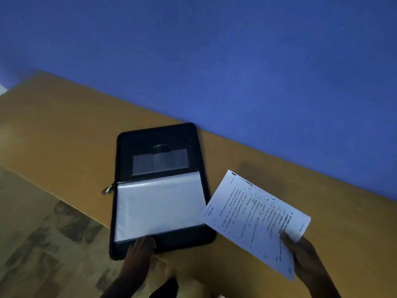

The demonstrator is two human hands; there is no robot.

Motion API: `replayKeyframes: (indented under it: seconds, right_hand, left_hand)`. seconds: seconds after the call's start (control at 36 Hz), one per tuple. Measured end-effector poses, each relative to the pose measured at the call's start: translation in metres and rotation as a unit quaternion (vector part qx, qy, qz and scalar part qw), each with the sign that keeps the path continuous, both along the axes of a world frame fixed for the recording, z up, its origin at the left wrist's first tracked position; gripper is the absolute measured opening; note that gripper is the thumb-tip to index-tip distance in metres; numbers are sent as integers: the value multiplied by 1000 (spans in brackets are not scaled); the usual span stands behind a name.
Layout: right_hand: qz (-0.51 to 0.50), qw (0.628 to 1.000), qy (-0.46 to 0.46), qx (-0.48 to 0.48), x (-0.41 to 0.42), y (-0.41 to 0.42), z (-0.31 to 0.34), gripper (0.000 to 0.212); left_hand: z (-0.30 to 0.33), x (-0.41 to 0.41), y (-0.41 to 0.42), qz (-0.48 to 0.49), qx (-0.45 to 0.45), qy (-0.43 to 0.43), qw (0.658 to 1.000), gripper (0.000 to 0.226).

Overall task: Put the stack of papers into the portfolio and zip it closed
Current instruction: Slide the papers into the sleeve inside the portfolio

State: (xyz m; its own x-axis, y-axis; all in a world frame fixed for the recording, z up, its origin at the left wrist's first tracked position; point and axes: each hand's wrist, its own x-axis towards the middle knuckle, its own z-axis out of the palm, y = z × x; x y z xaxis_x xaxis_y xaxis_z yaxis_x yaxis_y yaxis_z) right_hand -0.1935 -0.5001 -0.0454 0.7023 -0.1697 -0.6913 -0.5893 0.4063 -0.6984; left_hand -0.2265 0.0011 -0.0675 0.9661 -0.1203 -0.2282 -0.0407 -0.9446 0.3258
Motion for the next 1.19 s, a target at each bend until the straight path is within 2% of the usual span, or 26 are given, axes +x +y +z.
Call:
replayKeyframes:
  seconds: [0.14, 0.31, 0.42, 0.53, 0.58, 0.67, 0.75, 0.83, 1.03, 1.11, 1.19]
  right_hand:
    - [11, 1000, 2, -1, 12, 13, -2, 42]
    - [25, 1000, 9, -9, 18, 22, -6, 35]
    - [25, 999, 14, -15, 19, 28, -7, 34]
    - [15, 1000, 12, -16, 16, 34, -4, 36]
    - [11, 1000, 9, -12, 13, 35, -3, 38]
    - [3, 1000, 7, -11, 8, 35, -5, 35]
    - [-1, 1000, 4, -9, 2, 38, -4, 38]
    - [-8, 1000, -1, -1, -3, 40, -2, 44]
    - [-21, 1000, -5, 15, -15, 36, -2, 36]
    - [-23, 1000, -5, 16, -19, 36, 1, 38]
    - [-27, 999, -7, 16, -23, 37, 5, 34]
  left_hand:
    - [0, 6, 51, 42, 45, -25, 998, 40]
    - [3, 25, 93, 85, 59, -41, 994, 42]
    - [8, 38, 101, 120, 75, -37, 989, 22]
    - [13, 46, 92, 139, 85, -2, 987, 32]
    - [17, 50, 76, 123, 69, -13, 990, 25]
    - [19, 58, 44, 82, 0, -19, 996, 19]
    - [14, 63, 11, 32, -68, 5, 997, 34]
    - [9, 67, -13, -7, -87, 18, 996, 46]
    - [3, 75, -27, -14, -88, 34, 995, 51]
    - [2, 78, -25, -4, -111, 31, 993, 46]
    - [3, 81, -25, -4, -123, 25, 992, 32]
